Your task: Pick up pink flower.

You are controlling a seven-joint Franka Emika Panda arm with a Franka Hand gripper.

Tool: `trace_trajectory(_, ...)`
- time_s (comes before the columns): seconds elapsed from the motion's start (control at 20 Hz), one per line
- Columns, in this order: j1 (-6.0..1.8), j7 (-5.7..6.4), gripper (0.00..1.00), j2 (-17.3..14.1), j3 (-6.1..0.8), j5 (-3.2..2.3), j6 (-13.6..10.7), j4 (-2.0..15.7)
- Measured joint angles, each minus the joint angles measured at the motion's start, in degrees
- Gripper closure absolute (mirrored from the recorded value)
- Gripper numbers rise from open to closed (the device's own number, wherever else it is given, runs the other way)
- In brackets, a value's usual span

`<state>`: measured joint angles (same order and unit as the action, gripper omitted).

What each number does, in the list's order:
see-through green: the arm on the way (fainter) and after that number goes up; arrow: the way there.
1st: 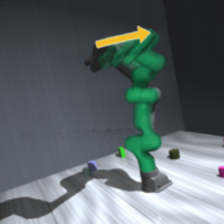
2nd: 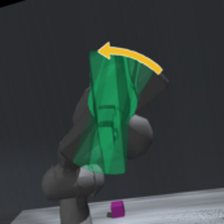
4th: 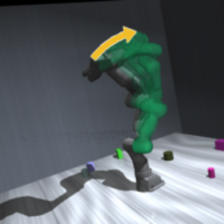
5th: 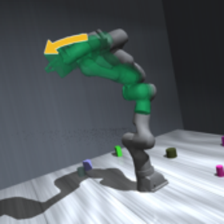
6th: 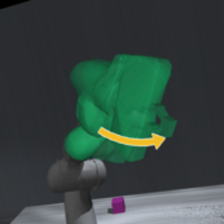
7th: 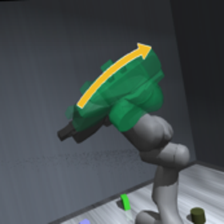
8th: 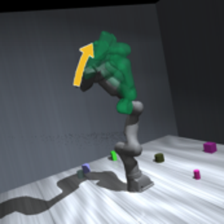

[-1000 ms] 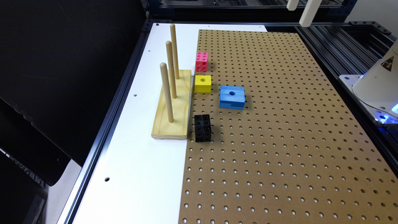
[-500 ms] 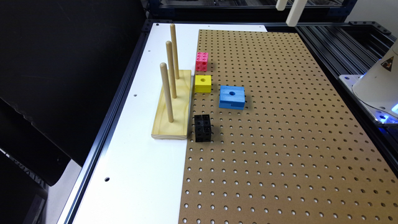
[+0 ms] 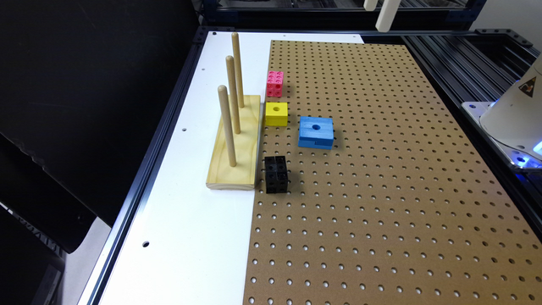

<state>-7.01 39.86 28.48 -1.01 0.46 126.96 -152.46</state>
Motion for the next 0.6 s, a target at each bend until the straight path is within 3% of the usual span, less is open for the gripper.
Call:
trace_trajectory(0.4, -1.91, -1.89, 0.0, -4.1, 0.02, -0.01, 0.2, 3.69)
trace_trajectory(0.6, -2.84, -2.79, 0.0, -7.9, 0.03, -0.04, 0.6, 6.94)
